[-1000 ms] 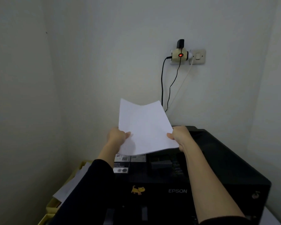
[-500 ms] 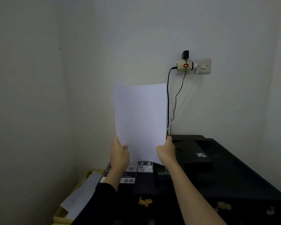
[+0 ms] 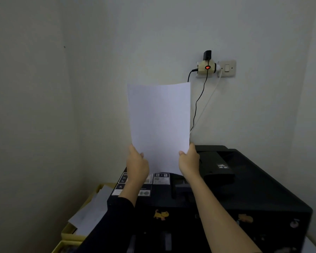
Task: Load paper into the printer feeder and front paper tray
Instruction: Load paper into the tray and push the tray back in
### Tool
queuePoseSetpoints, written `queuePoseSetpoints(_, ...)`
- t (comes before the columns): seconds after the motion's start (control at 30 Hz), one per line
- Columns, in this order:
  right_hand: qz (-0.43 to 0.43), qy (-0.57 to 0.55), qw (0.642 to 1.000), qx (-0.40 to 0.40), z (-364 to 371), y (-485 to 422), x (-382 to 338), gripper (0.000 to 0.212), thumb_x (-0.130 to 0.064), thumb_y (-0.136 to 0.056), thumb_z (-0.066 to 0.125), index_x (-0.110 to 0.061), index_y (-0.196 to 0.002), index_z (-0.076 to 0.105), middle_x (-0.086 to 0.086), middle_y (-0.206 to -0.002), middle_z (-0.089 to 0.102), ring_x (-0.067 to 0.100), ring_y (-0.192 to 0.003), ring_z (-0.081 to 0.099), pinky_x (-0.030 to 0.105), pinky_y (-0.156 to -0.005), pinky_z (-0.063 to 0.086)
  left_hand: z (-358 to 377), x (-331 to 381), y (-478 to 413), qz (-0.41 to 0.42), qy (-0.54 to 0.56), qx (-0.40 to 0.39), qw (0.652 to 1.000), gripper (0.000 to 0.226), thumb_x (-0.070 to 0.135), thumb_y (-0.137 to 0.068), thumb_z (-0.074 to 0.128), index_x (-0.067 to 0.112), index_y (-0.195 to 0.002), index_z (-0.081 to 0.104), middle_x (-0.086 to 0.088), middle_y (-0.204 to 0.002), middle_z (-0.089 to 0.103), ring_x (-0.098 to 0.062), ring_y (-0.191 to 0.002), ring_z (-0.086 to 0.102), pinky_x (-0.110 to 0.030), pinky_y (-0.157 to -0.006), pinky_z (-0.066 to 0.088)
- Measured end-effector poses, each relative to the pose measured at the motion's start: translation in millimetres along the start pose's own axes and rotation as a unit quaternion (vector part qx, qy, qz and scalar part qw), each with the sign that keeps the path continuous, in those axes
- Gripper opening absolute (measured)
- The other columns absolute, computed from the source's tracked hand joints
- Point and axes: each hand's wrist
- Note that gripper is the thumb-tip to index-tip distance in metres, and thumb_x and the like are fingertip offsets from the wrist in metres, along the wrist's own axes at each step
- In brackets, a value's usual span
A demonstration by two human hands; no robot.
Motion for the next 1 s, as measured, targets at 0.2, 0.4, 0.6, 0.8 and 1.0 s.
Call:
queuePoseSetpoints(0.2,-0.013,0.043,0.998,0.034,-54,26,-17,0.021,0.005,-0.086,0.038,-0.002,-0.098,0.054,0.003,-0.087,0.056,0.013,-0.064,0.048,0.022,-0.05,0.036,-13,30,28,0.017,0.01,-0.004,1.0,0.042,-0.006,-0.091,0.04,0.006,-0.131,0.043,-0.018,-0.123,0.058,-0.03,-0.097,0.057,-0.031,-0.077,0.046)
queuePoseSetpoints(0.4,0.067,0.028,0.997,0.038,-123,89,-6,0.021,0.005,-0.083,0.039,-0.004,-0.083,0.058,0.003,-0.076,0.058,0.014,-0.059,0.047,0.021,-0.049,0.035,-31,36,104,0.004,0.049,-0.049,0.998,0.042,-0.013,-0.085,0.038,0.003,-0.119,0.056,-0.011,-0.109,0.063,-0.023,-0.087,0.054,-0.025,-0.072,0.041)
queuePoseSetpoints(0.6,0.14,0.022,0.989,0.051,-173,183,35,0.024,0.011,-0.079,0.045,0.01,-0.097,0.06,0.022,-0.098,0.068,0.024,-0.074,0.054,0.028,-0.067,0.038,-42,5,211,-0.074,0.105,-0.111,0.986,0.045,-0.01,-0.085,0.049,0.011,-0.124,0.057,-0.002,-0.106,0.063,-0.017,-0.086,0.056,-0.025,-0.075,0.043)
queuePoseSetpoints(0.8,0.214,0.0,0.976,0.029,-207,277,84,0.031,0.013,-0.085,0.051,-0.01,-0.1,0.065,0.0,-0.082,0.063,0.013,-0.069,0.053,0.02,-0.059,0.043,-57,-48,310,-0.12,0.172,-0.162,0.964,0.044,-0.011,-0.086,0.053,0.019,-0.119,0.057,0.007,-0.1,0.065,-0.01,-0.09,0.061,-0.025,-0.08,0.047)
queuePoseSetpoints(1.0,0.323,0.026,0.946,-0.024,-213,341,137,0.037,0.015,-0.087,0.049,0.0,-0.118,0.062,0.01,-0.096,0.063,0.013,-0.072,0.053,0.023,-0.058,0.043,-64,-100,370,-0.22,0.13,-0.198,0.946,0.049,-0.013,-0.085,0.053,0.015,-0.125,0.056,0.005,-0.105,0.063,-0.018,-0.101,0.056,-0.029,-0.088,0.044)
Point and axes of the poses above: each hand's wrist, its own y-axis away from the middle knuckle, its own z-axis out of the palm, x = y × z
